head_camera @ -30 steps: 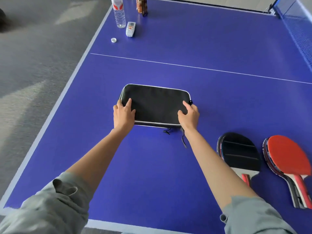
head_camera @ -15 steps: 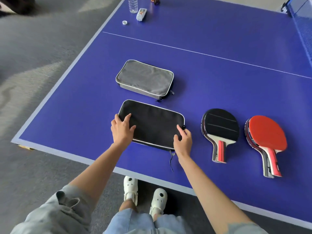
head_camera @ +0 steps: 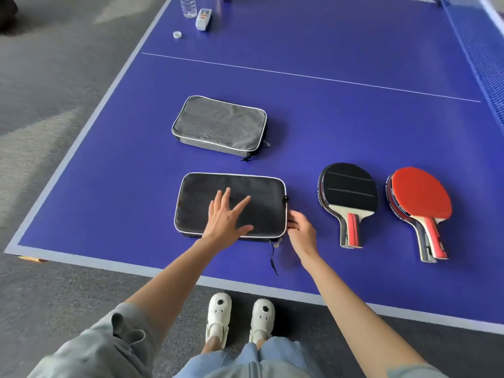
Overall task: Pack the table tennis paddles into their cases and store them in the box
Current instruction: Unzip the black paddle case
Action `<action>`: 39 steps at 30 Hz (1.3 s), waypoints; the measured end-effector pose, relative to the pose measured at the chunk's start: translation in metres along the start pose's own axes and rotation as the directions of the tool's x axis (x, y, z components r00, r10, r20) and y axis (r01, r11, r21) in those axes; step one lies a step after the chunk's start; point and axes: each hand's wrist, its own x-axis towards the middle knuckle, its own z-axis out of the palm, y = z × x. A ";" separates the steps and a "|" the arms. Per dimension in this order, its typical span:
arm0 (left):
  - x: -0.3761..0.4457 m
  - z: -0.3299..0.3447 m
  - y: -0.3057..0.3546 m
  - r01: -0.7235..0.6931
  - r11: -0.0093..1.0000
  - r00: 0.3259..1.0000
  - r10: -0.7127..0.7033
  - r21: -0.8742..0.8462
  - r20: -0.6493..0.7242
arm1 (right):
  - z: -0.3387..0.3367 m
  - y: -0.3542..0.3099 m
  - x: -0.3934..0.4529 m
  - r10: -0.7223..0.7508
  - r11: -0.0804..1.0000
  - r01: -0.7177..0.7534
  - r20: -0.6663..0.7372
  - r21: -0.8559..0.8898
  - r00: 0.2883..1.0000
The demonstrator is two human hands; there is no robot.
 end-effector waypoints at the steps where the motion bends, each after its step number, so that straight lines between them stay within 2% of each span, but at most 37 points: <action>1: 0.001 0.006 0.006 -0.025 1.000 0.999 0.024 0.015 0.041 | -0.002 0.004 -0.004 -0.004 1.000 0.004 0.025 -0.026 1.000; 3: 0.001 0.019 0.013 -0.032 0.998 0.997 0.028 0.056 0.066 | -0.004 0.010 -0.011 -0.005 0.999 0.006 0.043 -0.040 0.999; 7: 0.002 0.031 0.013 -0.025 0.996 0.999 0.022 0.090 0.026 | -0.003 0.019 -0.018 -0.021 0.999 0.022 0.035 -0.027 0.999; 11: 0.004 0.033 0.007 -0.032 0.994 0.999 0.030 0.106 0.027 | 0.001 0.028 -0.022 -0.149 0.980 0.156 0.063 -0.127 0.987; 17: 0.004 0.036 0.006 -0.030 0.991 0.999 0.028 0.128 0.019 | 0.009 0.029 -0.021 -0.289 0.929 0.268 -0.047 -0.256 0.956; 28: 0.006 0.042 0.004 -0.009 0.991 1.000 0.007 0.136 0.015 | 0.008 0.025 -0.021 -0.143 0.974 0.128 -0.072 -0.189 0.987; 35: 0.006 0.041 0.005 -0.005 0.991 1.000 0.004 0.136 0.011 | 0.010 0.019 -0.020 -0.113 0.973 0.096 -0.072 -0.211 0.991; 39: 0.004 0.042 0.004 -0.011 0.990 1.000 0.010 0.141 0.008 | 0.012 0.016 -0.018 -0.007 0.981 -0.009 -0.084 -0.192 0.996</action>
